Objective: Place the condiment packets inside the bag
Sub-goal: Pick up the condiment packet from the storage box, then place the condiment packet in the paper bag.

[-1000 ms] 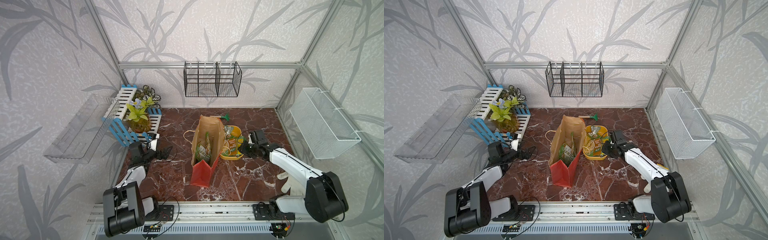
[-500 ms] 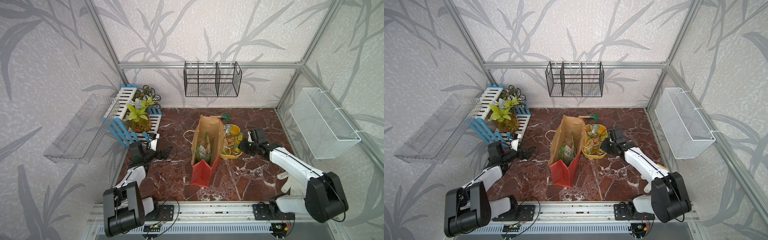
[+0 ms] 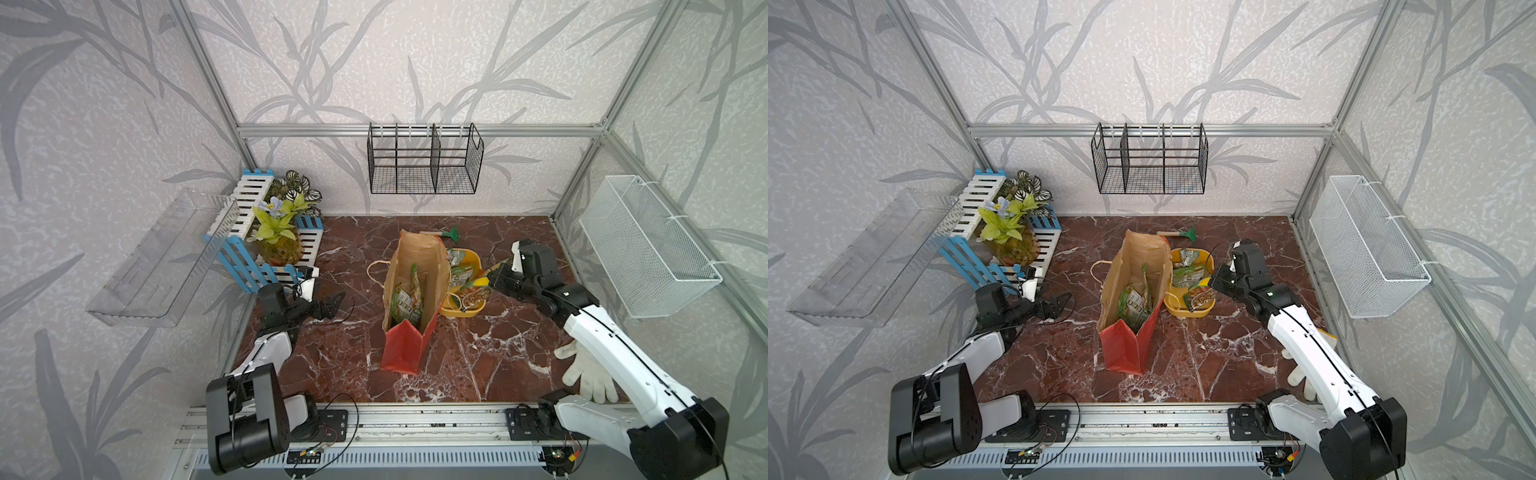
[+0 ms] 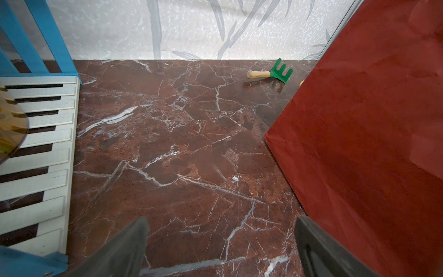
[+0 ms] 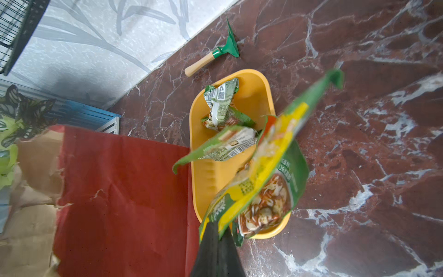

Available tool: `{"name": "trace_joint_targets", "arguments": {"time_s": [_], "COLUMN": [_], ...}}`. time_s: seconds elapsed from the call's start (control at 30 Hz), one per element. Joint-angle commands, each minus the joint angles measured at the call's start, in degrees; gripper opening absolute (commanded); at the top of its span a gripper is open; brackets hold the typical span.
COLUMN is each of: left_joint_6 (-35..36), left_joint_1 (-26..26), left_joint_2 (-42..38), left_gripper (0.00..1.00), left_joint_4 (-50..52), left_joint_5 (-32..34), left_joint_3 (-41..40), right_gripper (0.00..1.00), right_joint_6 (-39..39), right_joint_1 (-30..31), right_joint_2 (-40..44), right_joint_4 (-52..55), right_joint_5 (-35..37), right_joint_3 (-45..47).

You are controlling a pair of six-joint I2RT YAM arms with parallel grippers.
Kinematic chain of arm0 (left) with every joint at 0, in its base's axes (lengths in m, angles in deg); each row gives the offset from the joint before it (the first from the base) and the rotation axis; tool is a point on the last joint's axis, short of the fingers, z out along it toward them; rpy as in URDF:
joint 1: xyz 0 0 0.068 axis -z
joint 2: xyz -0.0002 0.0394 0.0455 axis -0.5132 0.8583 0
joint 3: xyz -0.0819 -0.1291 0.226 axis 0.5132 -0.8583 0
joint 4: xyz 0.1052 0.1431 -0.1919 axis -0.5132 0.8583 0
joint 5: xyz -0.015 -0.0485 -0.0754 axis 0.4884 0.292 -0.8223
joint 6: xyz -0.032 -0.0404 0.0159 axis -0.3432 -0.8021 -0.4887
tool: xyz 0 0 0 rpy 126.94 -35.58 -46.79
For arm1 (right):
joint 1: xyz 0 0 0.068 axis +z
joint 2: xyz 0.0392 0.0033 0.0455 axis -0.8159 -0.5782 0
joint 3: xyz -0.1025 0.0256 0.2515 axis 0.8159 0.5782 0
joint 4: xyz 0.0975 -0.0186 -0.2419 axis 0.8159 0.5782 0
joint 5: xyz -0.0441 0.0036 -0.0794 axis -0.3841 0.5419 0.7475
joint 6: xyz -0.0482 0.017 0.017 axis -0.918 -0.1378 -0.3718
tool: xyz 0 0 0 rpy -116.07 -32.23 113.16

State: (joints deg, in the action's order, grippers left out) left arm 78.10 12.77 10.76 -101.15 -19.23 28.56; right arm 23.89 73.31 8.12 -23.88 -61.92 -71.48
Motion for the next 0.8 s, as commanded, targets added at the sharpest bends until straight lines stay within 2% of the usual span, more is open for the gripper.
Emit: {"name": "trace_joint_targets", "arguments": {"time_s": [0.0,0.3,0.47,0.57,0.77], "left_joint_6": [0.48,0.57,0.41,0.29,0.47], "left_joint_1": [0.00,-0.05,-0.03,-0.08,-0.09], "left_joint_2": [-1.25,-1.01,-0.70,-0.29,-0.10], "left_gripper": [1.00,1.00,1.00,1.00,1.00], "left_joint_4": [-0.39,-0.24,-0.26,0.10,0.30], "left_joint_5": [-1.19,-1.07,-1.06,-0.92,-1.20], "left_joint_3": [-0.94,-0.76,-0.60,-0.26,-0.05], "right_gripper": [0.00,0.00,0.00,0.00,0.00], "right_joint_6": [-2.52,-5.87,-9.01,-11.58,-14.77], "right_joint_1": [0.95,6.13,15.05,21.69,29.41], "right_joint_2": [2.96,5.30,4.15,1.09,-9.15], "right_joint_4": [4.17,11.34,13.48,14.87,17.74], "right_joint_5": [2.14,6.64,14.00,18.38,19.63], "right_joint_3": [-4.63,-17.41,-26.24,-32.74,-43.06]}}
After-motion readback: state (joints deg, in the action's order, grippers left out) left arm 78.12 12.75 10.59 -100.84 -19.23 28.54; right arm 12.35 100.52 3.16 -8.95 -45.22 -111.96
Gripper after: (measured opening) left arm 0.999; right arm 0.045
